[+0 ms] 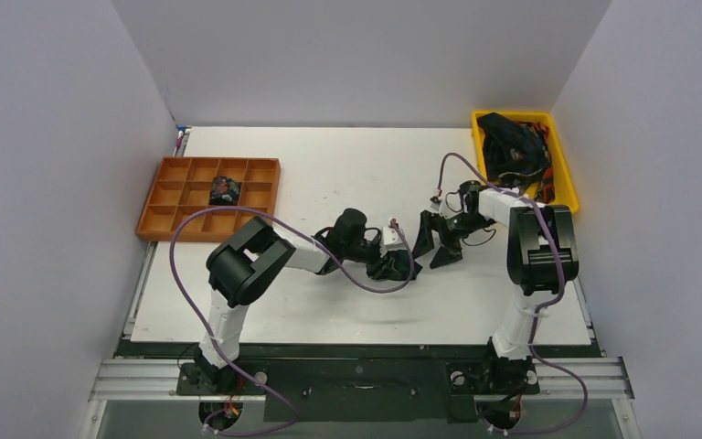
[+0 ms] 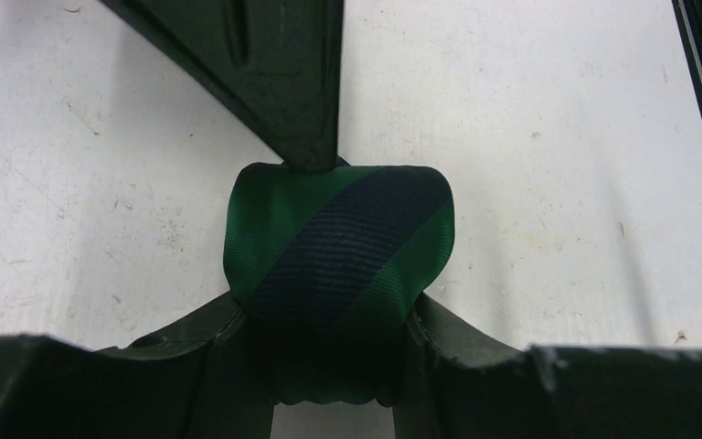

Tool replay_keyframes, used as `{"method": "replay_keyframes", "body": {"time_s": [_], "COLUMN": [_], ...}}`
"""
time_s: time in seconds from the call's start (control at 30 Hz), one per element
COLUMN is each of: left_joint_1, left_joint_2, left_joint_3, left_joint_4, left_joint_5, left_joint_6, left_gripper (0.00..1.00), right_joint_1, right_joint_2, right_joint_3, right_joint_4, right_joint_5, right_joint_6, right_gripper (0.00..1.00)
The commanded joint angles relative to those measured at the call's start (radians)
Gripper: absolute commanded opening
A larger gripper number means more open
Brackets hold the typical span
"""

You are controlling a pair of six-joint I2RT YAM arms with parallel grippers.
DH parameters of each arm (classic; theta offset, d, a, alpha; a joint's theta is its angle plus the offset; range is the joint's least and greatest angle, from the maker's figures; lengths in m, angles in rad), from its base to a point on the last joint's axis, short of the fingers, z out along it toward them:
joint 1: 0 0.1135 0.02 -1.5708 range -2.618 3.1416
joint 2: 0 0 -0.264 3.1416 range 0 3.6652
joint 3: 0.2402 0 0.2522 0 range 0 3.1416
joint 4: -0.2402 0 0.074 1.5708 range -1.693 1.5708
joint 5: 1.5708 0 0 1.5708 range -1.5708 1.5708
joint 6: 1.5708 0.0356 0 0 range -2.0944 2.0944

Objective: Roll the ties
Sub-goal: Roll the tie at the center of the board.

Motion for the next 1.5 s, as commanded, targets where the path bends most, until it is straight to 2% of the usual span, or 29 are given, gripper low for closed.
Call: {"method": "replay_keyframes", "body": {"time_s": [0.0, 0.13, 0.33, 0.5, 0.67, 1.47], "left_joint_1": [0.013, 0.016, 0.022, 0.022, 0.023, 0.023], "left_joint_2": [0.066, 0.066, 0.061, 0.059, 0.055, 0.044], "left_joint_3": [-0.017, -0.018, -0.025, -0.03, -0.039, -0.057], "left_joint_4": [-0.129, -0.144, -0.158, -0.161, -0.157, -0.14], "left_joint_5": [-0.033, -0.028, -0.02, -0.019, -0.017, 0.008], "left_joint_6": [-0.002, 0.012, 0.034, 0.042, 0.042, 0.042], "left_gripper": [0.04, 0.04, 0.05, 0.05, 0.05, 0.06], "right_joint_1": [0.016, 0.048, 0.077, 0.073, 0.068, 0.093], "right_joint_2": [0.055, 0.086, 0.023, -0.035, -0.055, -0.098], "right_joint_3": [-0.043, -0.061, -0.121, -0.143, -0.151, -0.194], "right_joint_4": [0.247, 0.283, 0.283, 0.23, 0.187, 0.195], "right_joint_5": [-0.049, -0.162, -0.278, -0.297, -0.295, -0.302], "right_joint_6": [0.095, 0.11, 0.079, 0.036, 0.01, -0.063], "right_gripper": [0.75, 0.75, 0.74, 0.73, 0.77, 0.79]}}
